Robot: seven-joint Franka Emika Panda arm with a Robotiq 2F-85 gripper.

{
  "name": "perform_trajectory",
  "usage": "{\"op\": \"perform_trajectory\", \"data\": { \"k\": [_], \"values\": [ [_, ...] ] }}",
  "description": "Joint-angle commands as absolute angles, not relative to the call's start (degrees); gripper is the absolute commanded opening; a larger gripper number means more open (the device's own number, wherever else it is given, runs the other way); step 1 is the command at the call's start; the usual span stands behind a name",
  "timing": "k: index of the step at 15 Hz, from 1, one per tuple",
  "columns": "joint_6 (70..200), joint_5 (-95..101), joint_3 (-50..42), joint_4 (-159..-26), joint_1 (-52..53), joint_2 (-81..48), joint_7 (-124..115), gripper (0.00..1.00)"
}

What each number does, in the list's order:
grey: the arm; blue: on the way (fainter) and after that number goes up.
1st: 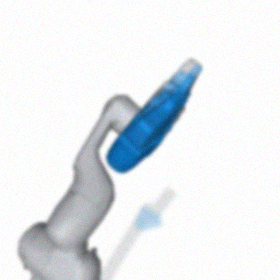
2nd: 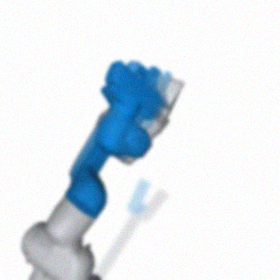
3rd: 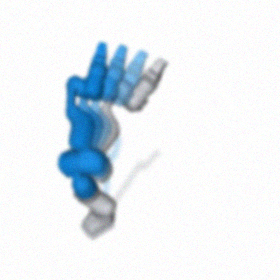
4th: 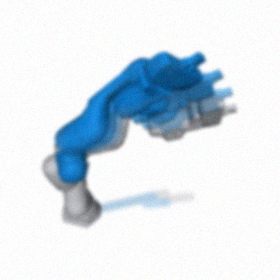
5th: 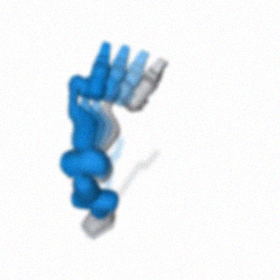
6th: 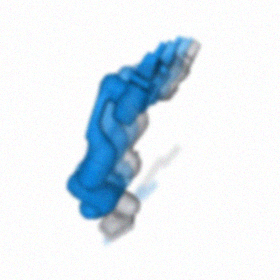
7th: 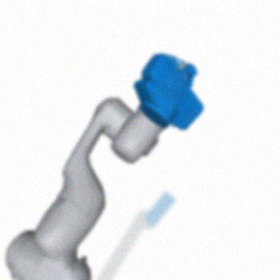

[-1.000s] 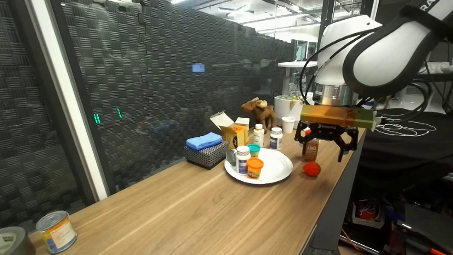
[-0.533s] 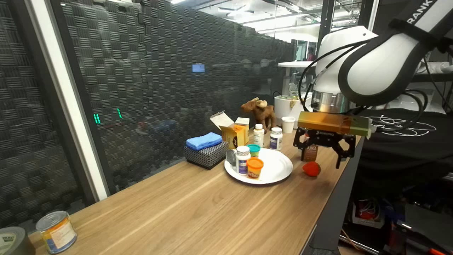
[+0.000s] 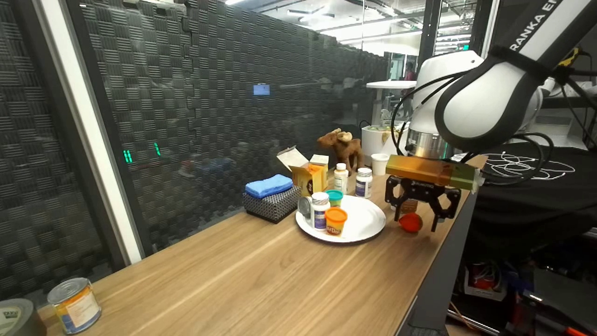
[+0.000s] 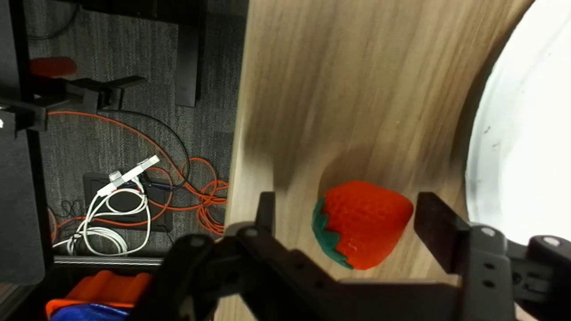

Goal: Pick up all the objects surrounding the white plate and arrange them on the plate

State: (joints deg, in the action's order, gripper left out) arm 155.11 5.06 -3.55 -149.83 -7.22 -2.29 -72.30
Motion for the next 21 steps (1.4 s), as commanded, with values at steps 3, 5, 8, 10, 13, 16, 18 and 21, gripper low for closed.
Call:
{"op": "perform_trajectory", "data": {
  "k": [3,5,8,10,13,16,18,21],
  "values": [
    [156.0,4.2,-5.3,-148.7,-6.2,-4.0,-71.8,0.35],
    [155.9,5.5,-5.9,-148.6,-6.1,-3.7,-72.8,0.27],
    [155.7,6.9,-6.3,-148.9,-5.8,-2.2,-72.9,0.27],
    [154.8,10.2,-6.3,-148.5,-5.2,0.0,-74.0,0.27],
    [152.9,16.8,-5.2,-144.6,-4.5,2.0,-75.1,0.27],
    [151.9,16.4,-3.5,-136.8,-3.8,-1.7,-71.6,0.27],
    [152.0,13.4,-2.7,-132.3,-2.9,-5.4,-68.5,0.27],
    [151.9,7.6,-2.0,-128.0,-1.9,-10.2,-62.0,0.27]
  ]
}}
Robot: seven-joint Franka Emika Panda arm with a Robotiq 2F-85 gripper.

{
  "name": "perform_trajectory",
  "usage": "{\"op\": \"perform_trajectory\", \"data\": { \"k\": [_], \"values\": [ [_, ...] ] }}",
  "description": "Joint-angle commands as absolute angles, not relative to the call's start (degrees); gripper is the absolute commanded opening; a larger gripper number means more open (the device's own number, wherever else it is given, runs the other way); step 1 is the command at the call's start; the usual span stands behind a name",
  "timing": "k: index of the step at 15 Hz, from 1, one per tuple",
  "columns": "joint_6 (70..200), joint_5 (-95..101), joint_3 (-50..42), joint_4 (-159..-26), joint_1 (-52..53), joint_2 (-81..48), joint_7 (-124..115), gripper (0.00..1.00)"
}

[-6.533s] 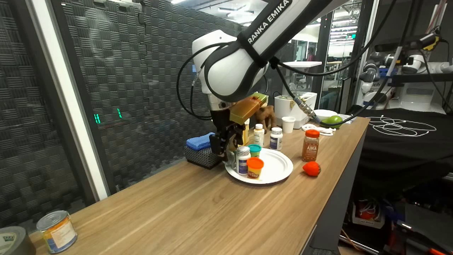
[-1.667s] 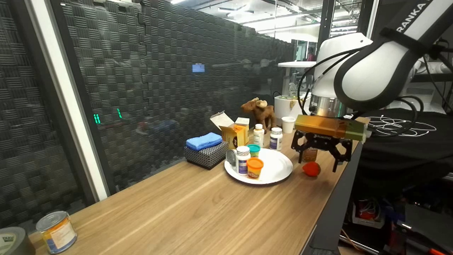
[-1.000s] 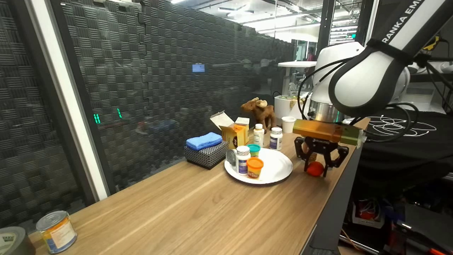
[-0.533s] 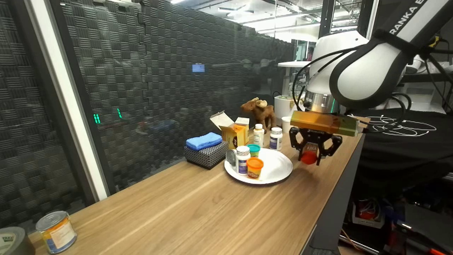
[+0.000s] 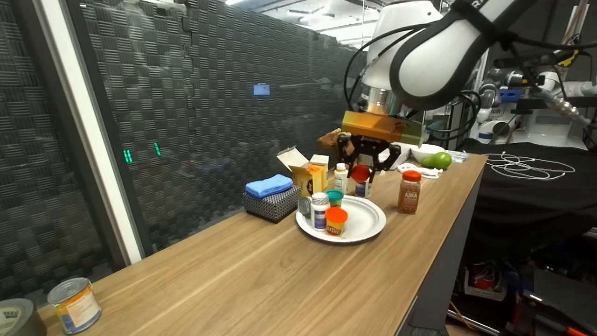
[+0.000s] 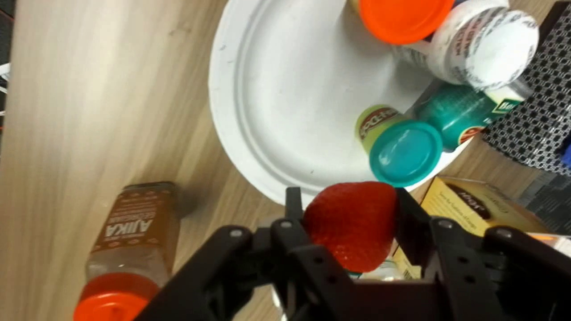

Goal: Pick up all the objects surrounding the white plate and arrange them on the plate

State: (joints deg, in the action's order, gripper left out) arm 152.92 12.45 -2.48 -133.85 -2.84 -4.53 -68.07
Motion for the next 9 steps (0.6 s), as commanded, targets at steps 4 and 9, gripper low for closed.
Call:
{"op": "perform_trajectory", "data": {
  "k": [4,9],
  "values": [
    [150.8,2.5,-2.2,-125.2,-1.0,-13.8,-55.1,0.27],
    [151.9,2.9,-4.4,-125.8,-0.3,-12.2,-54.9,0.27]
  ]
}}
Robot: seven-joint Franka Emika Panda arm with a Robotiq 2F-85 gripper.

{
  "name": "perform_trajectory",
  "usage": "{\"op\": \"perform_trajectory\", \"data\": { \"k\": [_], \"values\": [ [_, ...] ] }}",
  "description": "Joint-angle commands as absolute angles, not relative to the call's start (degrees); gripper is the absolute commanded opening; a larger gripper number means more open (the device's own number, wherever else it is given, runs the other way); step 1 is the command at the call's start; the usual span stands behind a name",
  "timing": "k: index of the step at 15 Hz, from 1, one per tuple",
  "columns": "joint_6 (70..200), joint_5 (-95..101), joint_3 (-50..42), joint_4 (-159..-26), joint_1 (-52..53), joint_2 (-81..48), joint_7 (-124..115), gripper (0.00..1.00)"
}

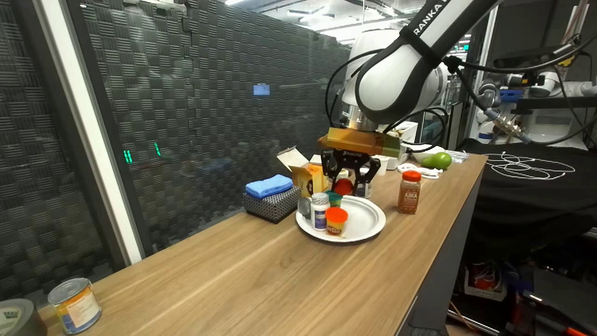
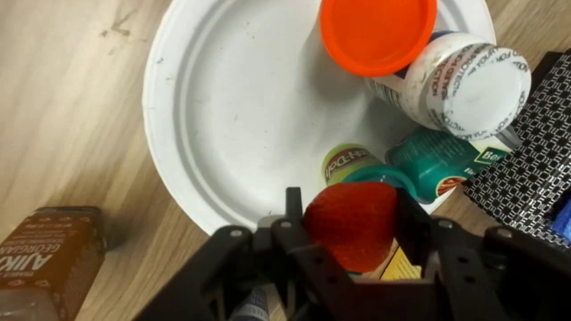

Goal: Pick up all the objects surrounding the white plate and arrange them on the plate

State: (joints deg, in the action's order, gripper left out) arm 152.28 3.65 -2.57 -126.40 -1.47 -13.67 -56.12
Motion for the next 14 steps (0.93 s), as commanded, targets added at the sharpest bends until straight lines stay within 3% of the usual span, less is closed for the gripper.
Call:
{"op": "perform_trajectory", "data": {
  "k": [1,14],
  "values": [
    [152.3,3.4,-4.9,-126.1,-0.1,-11.7,-55.4,0.27],
    [157.4,-1.9,-4.4,-132.3,-0.2,-9.3,-51.7,0.27]
  ]
}}
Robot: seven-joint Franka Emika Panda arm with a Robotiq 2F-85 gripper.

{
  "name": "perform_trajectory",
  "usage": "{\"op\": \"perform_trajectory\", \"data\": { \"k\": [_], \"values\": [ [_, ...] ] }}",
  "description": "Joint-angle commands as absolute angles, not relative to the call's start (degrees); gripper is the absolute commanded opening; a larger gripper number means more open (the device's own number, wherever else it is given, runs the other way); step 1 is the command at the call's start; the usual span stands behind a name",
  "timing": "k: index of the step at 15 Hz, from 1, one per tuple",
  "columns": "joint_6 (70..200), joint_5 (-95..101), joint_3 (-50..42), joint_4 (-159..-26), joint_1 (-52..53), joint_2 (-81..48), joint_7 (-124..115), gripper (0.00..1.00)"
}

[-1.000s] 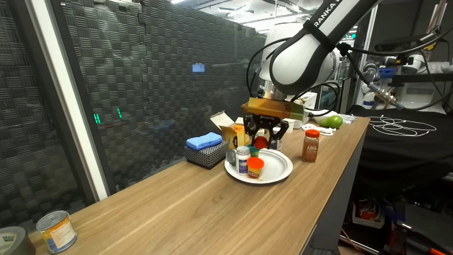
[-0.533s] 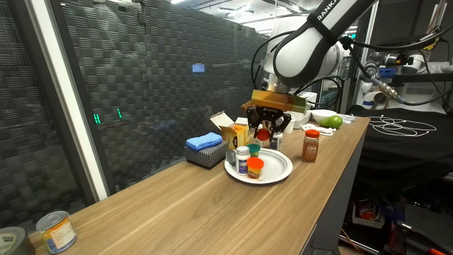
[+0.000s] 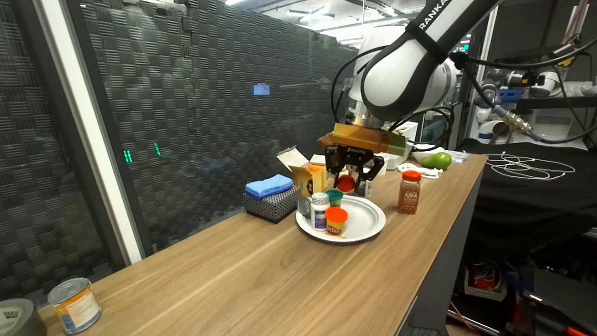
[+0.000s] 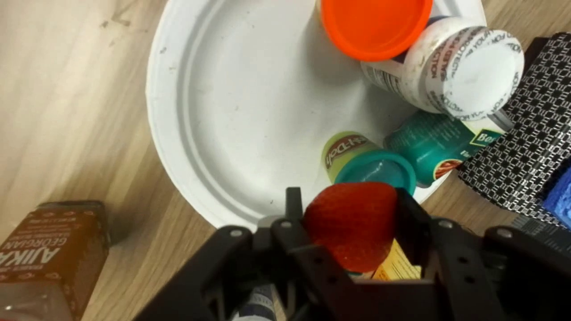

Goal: Pick up all the objects surrounding the white plate and arrange them on the plate

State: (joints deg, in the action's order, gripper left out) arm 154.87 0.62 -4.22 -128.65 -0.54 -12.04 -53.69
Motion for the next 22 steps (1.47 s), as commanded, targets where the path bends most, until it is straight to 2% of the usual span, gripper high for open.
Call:
{"op": "perform_trajectory", "data": {
  "k": [1,7,8,10,12,18,22],
  "values": [
    [157.8,-1.8,-4.7,-133.5,-0.1,-8.7,-51.8,0.27],
    [159.2,-1.1,-4.7,-138.0,-0.1,-6.6,-50.5,0.27],
    [158.9,-1.2,-4.5,-137.8,-0.2,-6.9,-49.6,0.75],
    [158.7,-0.1,-4.8,-136.9,0.1,-7.9,-49.5,0.83],
    [158.7,0.8,-5.4,-136.3,0.1,-8.2,-49.7,0.98],
    [159.6,0.6,-5.9,-138.0,-0.2,-4.6,-49.2,1.00],
    [153.9,5.7,-6.6,-141.0,-0.5,2.9,-52.4,1.00]
  ]
}}
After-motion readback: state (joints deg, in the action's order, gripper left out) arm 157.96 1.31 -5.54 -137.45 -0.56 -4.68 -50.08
